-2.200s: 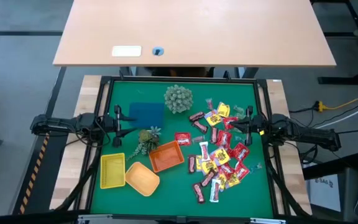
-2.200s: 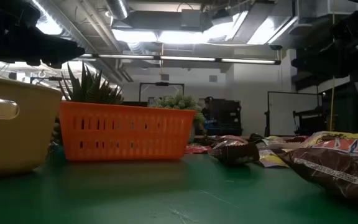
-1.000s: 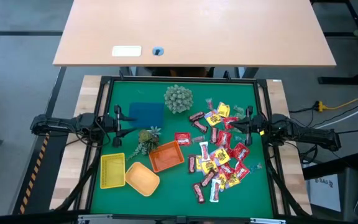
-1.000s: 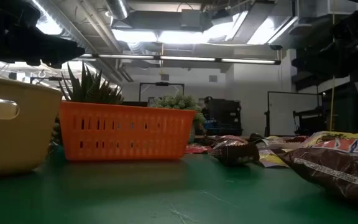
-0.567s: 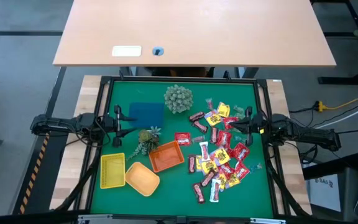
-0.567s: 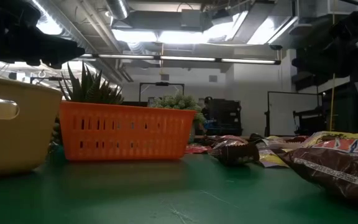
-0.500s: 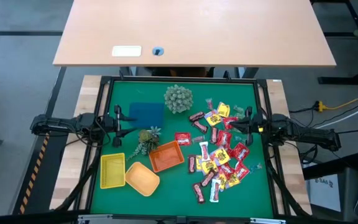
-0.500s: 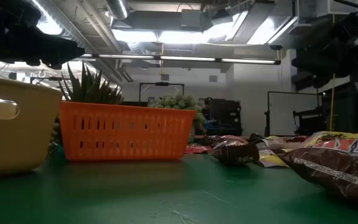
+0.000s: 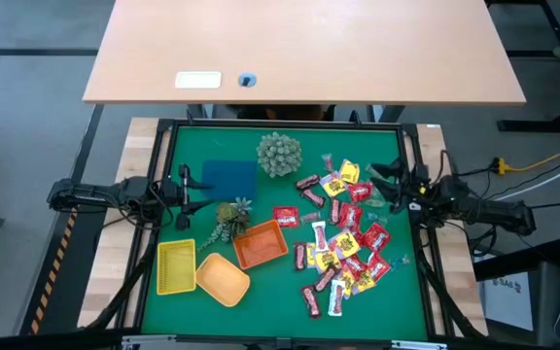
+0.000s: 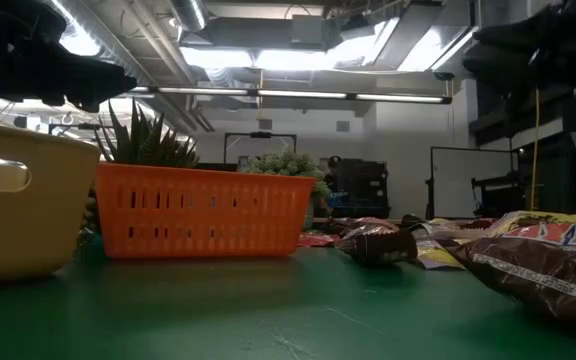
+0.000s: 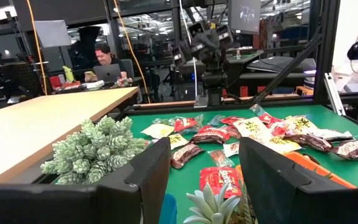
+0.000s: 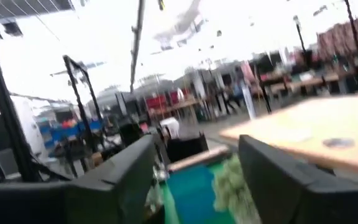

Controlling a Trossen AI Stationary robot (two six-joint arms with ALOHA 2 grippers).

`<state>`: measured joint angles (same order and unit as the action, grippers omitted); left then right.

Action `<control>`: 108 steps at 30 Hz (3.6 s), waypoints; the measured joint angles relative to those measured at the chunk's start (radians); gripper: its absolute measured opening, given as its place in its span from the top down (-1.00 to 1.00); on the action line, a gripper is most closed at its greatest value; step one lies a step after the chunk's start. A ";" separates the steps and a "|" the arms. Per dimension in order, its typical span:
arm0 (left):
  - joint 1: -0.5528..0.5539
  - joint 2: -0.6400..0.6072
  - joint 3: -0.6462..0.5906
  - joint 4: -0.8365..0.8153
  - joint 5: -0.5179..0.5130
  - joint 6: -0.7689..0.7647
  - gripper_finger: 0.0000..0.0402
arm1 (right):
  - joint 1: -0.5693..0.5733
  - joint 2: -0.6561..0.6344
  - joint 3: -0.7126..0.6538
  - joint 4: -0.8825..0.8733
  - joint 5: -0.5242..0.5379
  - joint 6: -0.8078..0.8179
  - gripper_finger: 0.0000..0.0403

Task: Sort candy
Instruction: Put the yellow candy into the blue bin

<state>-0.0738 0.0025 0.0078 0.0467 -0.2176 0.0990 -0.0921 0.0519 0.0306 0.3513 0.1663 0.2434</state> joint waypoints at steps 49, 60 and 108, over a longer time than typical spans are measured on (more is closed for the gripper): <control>0.000 0.000 0.000 0.001 -0.002 -0.002 0.11 | -0.623 1.387 0.659 -0.745 -0.213 -0.093 -0.19; 0.000 0.000 0.000 0.001 -0.002 -0.002 0.11 | -0.622 1.452 0.662 -0.736 -0.241 -0.098 0.12; 0.000 0.000 0.000 0.001 -0.009 -0.001 0.11 | -0.268 1.438 1.086 -0.260 -0.417 -0.065 0.99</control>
<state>-0.0738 0.0025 0.0077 0.0478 -0.2267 0.0978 -0.3602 1.4896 1.1168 0.0912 -0.2509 0.1780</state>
